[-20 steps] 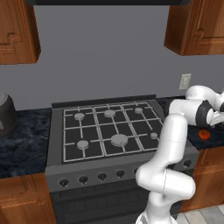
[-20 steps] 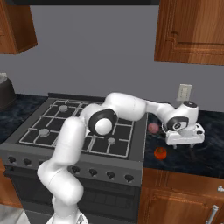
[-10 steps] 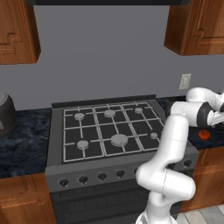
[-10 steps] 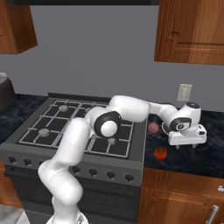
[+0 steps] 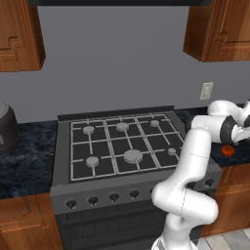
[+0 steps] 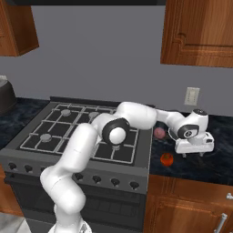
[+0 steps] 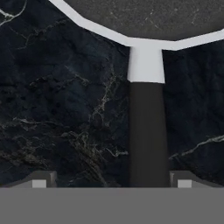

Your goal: Place the pan on the front right burner on the stove. Then place the tomato and the onion in the pan and turn on the front right burner.

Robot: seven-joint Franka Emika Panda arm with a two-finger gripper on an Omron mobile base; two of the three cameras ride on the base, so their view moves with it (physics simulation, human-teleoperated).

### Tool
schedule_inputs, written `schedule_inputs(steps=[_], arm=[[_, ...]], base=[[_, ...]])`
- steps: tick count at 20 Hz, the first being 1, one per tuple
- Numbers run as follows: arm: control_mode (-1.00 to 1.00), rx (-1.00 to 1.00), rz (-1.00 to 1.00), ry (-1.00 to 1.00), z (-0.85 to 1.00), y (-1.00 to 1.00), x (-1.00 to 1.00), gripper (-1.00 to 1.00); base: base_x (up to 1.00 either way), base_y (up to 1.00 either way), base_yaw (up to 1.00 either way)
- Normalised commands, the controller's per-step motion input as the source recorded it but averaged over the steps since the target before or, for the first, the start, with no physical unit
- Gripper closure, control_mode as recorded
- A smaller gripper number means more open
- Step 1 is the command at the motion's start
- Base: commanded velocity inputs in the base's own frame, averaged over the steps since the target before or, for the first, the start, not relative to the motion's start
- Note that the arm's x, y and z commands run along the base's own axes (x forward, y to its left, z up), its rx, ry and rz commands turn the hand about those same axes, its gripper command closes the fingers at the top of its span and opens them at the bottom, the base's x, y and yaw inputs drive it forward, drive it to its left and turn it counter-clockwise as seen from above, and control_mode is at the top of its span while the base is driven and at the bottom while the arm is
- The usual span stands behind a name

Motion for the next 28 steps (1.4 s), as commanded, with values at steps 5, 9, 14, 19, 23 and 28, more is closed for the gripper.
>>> schedule_inputs(steps=[5,9,14,19,23,28], arm=[[-1.0,0.0,0.0,0.0,-0.15,-0.03,0.1,-1.0],[-1.0,0.0,0.0,0.02,-0.15,-0.01,0.07,-1.0],[-1.0,0.0,0.0,0.01,-0.05,0.0,0.07,1.0],[-1.0,0.0,0.0,0.0,0.0,0.0,0.01,1.0],[-1.0,0.0,0.0,-0.01,0.03,0.0,0.0,1.0],[-1.0,0.0,0.0,-0.08,0.32,0.0,-0.06,1.0]], base=[[0.0,0.0,0.0],[0.0,0.0,0.0],[0.0,0.0,0.0],[0.0,0.0,0.0],[0.0,0.0,0.0],[0.0,0.0,0.0]])
